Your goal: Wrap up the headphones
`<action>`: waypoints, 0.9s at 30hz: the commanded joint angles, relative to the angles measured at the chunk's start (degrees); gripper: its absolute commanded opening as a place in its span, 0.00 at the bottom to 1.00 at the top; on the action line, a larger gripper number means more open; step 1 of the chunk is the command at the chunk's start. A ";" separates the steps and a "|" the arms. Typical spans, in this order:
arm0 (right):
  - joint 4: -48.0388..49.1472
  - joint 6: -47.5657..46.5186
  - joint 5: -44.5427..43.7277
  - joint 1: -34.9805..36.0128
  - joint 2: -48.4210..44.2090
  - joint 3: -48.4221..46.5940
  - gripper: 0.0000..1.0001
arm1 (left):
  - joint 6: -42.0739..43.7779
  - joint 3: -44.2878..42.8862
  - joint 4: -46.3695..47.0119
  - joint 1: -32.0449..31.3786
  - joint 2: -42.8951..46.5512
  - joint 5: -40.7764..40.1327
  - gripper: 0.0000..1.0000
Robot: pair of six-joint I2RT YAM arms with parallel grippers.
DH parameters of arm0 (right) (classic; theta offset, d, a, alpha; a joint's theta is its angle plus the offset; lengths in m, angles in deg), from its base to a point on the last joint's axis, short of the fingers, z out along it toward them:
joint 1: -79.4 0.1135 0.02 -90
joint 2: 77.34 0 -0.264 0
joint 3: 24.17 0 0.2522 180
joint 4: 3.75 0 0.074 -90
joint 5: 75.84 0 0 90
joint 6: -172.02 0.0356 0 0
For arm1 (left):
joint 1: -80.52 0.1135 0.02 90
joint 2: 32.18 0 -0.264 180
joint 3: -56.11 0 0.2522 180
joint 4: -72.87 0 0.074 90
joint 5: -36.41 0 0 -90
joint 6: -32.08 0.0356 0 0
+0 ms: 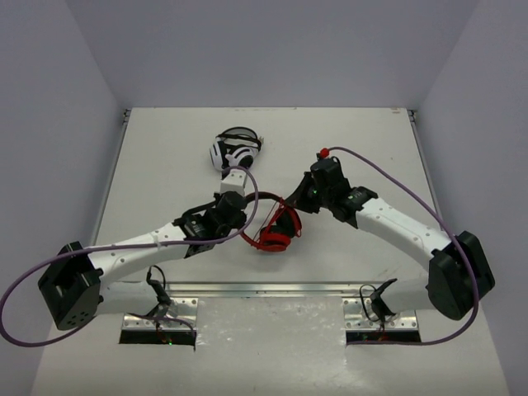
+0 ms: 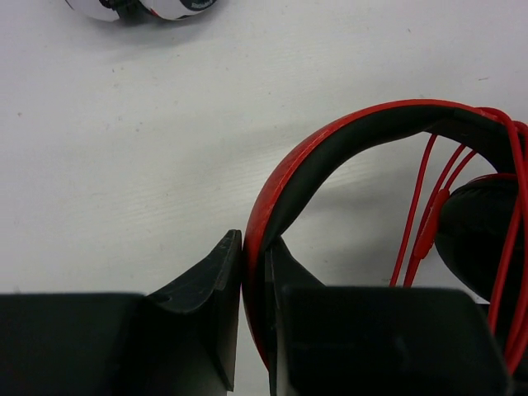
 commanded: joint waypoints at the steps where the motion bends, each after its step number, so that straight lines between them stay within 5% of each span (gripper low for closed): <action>1: 1.31 -2.66 2.21 -1.50 2.37 -2.44 0.03 | 0.77 -0.49 2.31 0.22 3.97 3.14 0.00; 10: 4.21 -1.34 9.44 -1.50 3.95 -2.70 0.24 | -0.37 -4.98 -2.43 0.30 -0.42 2.96 0.00; 19: 1.22 -2.39 7.77 -1.50 6.76 -4.20 0.28 | -0.63 -7.87 -7.08 0.30 -4.29 2.71 0.00; 27: -3.69 -4.50 8.65 -3.78 8.17 -11.40 0.58 | -0.89 -7.61 -7.09 0.30 -5.96 2.44 0.00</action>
